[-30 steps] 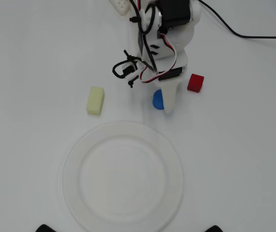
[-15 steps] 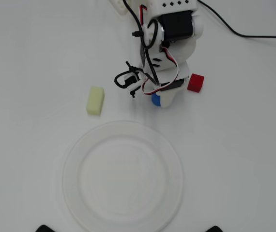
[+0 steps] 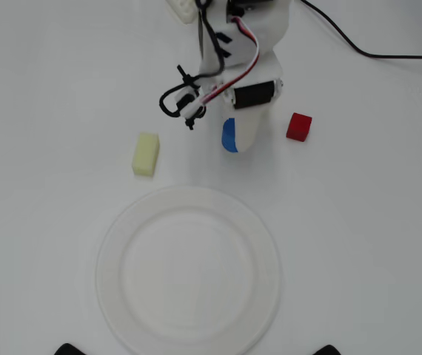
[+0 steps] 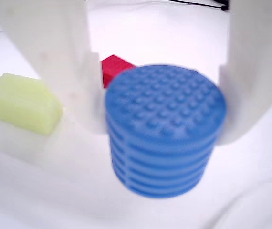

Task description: Grasp a blue block and put it in the dish.

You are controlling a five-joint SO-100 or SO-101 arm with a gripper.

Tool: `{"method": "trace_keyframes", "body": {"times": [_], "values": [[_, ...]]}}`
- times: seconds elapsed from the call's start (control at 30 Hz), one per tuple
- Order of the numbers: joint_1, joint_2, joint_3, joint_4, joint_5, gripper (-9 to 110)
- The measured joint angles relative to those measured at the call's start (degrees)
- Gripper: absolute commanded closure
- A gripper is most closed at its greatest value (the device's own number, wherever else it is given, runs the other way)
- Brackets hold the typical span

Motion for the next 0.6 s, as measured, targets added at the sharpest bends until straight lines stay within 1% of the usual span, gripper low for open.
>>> {"method": "trace_keyframes", "body": {"times": [0.13, 0.27, 0.43, 0.6], "values": [[1.67, 12.57, 6.5, -5.27, -4.83, 101], [5.1, 20.83, 14.33, -14.68, -9.84, 101], [7.21, 22.32, 20.3, -27.25, -13.54, 101], [8.53, 19.16, 20.65, -35.68, -14.77, 101]]}}
